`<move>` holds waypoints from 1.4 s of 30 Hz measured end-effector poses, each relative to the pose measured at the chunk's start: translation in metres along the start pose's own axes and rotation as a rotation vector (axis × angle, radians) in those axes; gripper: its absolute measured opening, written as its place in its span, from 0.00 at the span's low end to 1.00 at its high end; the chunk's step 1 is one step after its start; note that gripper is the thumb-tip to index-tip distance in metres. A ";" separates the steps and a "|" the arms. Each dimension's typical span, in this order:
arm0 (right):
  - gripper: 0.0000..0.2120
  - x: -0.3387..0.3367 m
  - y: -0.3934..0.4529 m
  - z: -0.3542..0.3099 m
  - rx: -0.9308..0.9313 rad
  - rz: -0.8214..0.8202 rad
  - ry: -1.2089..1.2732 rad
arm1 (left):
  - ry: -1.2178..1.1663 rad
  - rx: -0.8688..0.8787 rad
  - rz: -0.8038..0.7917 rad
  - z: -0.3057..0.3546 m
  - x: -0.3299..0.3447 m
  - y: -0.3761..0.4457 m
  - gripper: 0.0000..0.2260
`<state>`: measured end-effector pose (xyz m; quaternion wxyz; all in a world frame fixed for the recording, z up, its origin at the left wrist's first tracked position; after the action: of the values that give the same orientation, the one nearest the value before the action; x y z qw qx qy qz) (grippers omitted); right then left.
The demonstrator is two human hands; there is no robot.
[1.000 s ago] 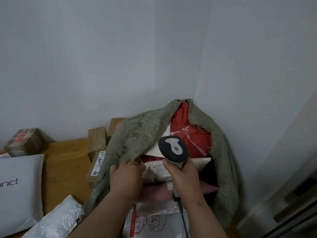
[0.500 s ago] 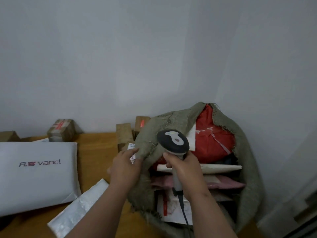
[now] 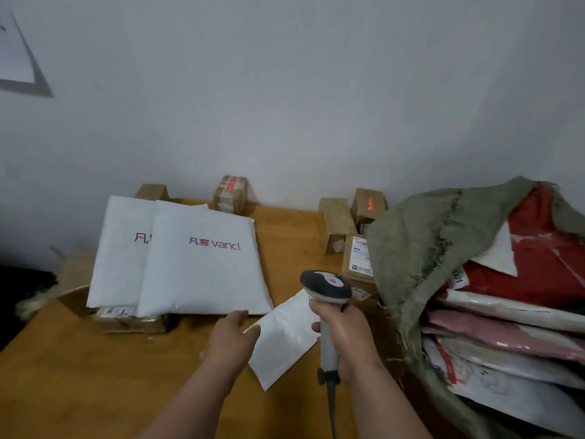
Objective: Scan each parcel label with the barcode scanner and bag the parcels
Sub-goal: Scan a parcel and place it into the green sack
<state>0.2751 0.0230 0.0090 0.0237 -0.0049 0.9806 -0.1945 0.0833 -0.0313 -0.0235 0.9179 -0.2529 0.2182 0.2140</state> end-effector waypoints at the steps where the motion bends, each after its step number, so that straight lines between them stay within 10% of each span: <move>1: 0.09 0.006 0.005 0.010 0.039 0.008 0.002 | 0.020 -0.018 -0.011 -0.007 -0.002 0.005 0.23; 17: 0.24 0.025 0.108 0.097 0.398 0.186 -0.029 | 0.521 -0.033 -0.235 -0.051 0.083 0.098 0.39; 24: 0.20 0.027 0.119 0.099 0.406 0.166 0.066 | 0.297 -0.107 -0.286 -0.056 0.089 0.112 0.19; 32: 0.11 0.046 0.071 0.071 0.246 0.207 0.206 | 0.139 0.292 0.130 -0.010 0.034 0.094 0.13; 39: 0.06 0.088 0.016 0.034 0.108 0.055 0.373 | -0.071 0.383 -0.423 0.013 0.008 0.029 0.16; 42: 0.13 0.087 -0.006 0.023 0.019 0.062 0.388 | -0.091 0.373 -0.421 0.015 -0.016 0.018 0.17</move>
<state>0.1892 0.0071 -0.0139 -0.1596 0.0631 0.9646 -0.2004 0.0658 -0.0135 -0.0102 0.9817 -0.1097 0.1552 -0.0141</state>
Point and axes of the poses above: each hand's wrist, its own y-axis towards the middle knuckle, its own x-axis out of the palm, z = x × y, the point moved 4 cm from there along y, towards the middle knuckle, and after that the axes turned 2 degrees about z, right-handed, at the moved point
